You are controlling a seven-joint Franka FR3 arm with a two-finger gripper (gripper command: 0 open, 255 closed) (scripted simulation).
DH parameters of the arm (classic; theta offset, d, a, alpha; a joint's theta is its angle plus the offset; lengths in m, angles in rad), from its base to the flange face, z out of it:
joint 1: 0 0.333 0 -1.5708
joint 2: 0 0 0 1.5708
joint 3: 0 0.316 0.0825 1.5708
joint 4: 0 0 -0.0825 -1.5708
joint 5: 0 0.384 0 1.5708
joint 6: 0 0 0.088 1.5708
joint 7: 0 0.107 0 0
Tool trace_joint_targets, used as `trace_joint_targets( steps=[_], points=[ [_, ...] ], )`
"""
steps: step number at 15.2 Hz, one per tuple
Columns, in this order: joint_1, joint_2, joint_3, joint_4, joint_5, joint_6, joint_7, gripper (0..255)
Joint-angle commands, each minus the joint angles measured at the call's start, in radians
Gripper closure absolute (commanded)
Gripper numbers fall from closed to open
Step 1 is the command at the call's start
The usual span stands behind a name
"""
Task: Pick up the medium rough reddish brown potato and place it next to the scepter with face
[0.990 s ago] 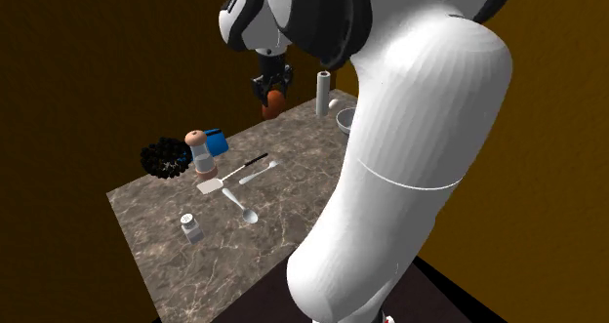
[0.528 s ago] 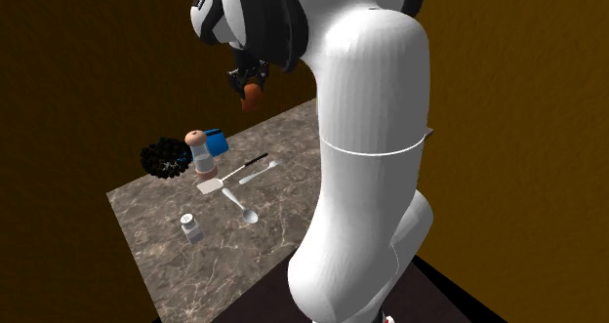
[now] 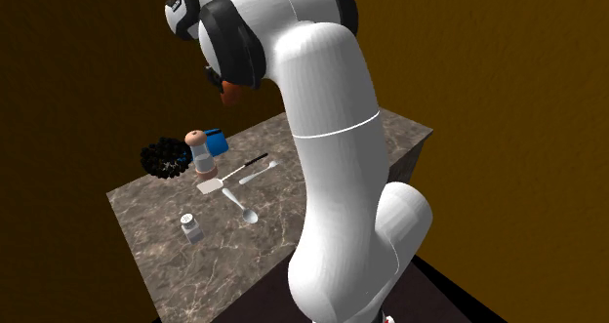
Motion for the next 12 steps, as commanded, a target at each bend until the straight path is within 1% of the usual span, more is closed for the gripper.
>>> trace_joint_targets(
  steps=[1, 12],
  points=[
    [0.001, 0.016, 0.002, 0.005, 0.002, 0.010, 0.003, 255],
    [0.001, 0.053, 0.008, -0.087, 0.013, 0.139, -0.002, 255]
  ],
)
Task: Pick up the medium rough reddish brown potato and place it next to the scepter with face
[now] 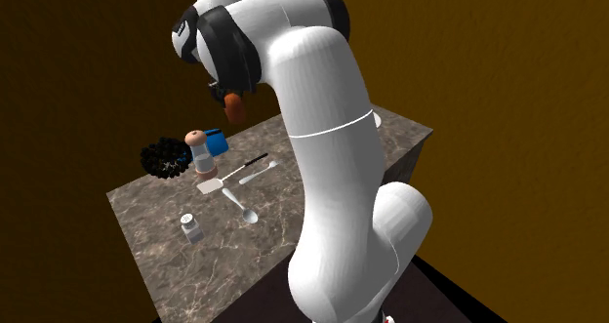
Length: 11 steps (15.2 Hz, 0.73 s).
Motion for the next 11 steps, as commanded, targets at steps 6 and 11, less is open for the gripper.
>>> trace_joint_targets(
  steps=[6, 11],
  points=[
    [-0.003, 0.034, 0.005, -0.046, 0.009, 0.081, -0.005, 255],
    [-0.005, 0.064, 0.010, -0.069, 0.017, 0.133, -0.009, 255]
  ],
)
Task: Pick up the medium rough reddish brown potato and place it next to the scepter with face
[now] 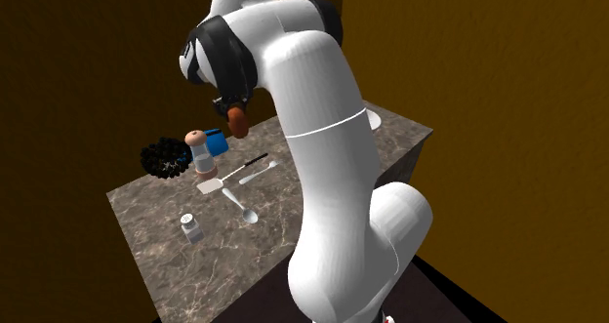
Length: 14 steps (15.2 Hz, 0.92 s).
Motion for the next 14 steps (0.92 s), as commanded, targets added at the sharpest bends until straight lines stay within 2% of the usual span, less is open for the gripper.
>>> trace_joint_targets(
  steps=[1, 14],
  points=[
    [-0.002, 0.017, 0.002, -0.003, 0.004, 0.020, -0.002, 255],
    [-0.012, 0.115, 0.019, -0.030, 0.025, 0.144, -0.012, 255]
  ],
)
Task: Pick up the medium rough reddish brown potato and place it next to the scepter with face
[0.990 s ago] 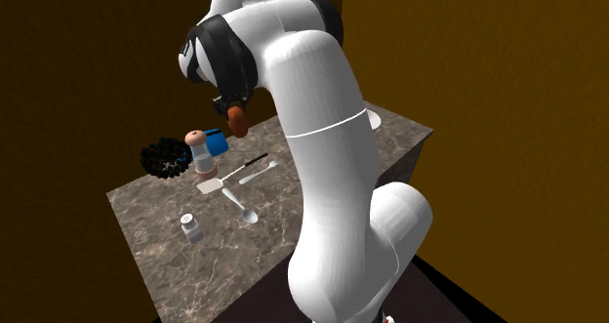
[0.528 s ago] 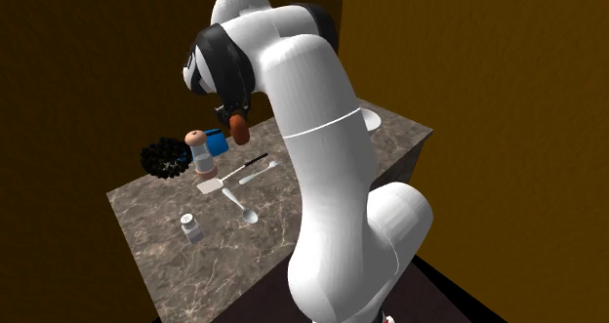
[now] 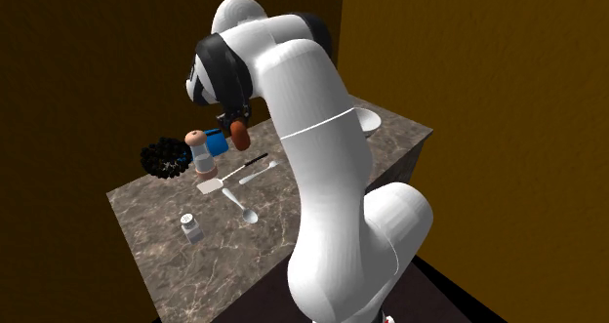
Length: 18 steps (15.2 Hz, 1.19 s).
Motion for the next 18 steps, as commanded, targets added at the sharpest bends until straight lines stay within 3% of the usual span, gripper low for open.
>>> trace_joint_targets(
  steps=[1, 12, 13, 18],
  points=[
    [-0.003, 0.023, 0.002, -0.006, 0.003, 0.011, -0.002, 255],
    [-0.007, 0.054, 0.008, -0.006, 0.008, 0.041, -0.004, 255],
    [-0.007, 0.054, 0.008, -0.004, 0.008, 0.040, -0.004, 0],
    [-0.007, 0.054, 0.008, -0.006, 0.008, 0.041, -0.004, 0]
  ],
)
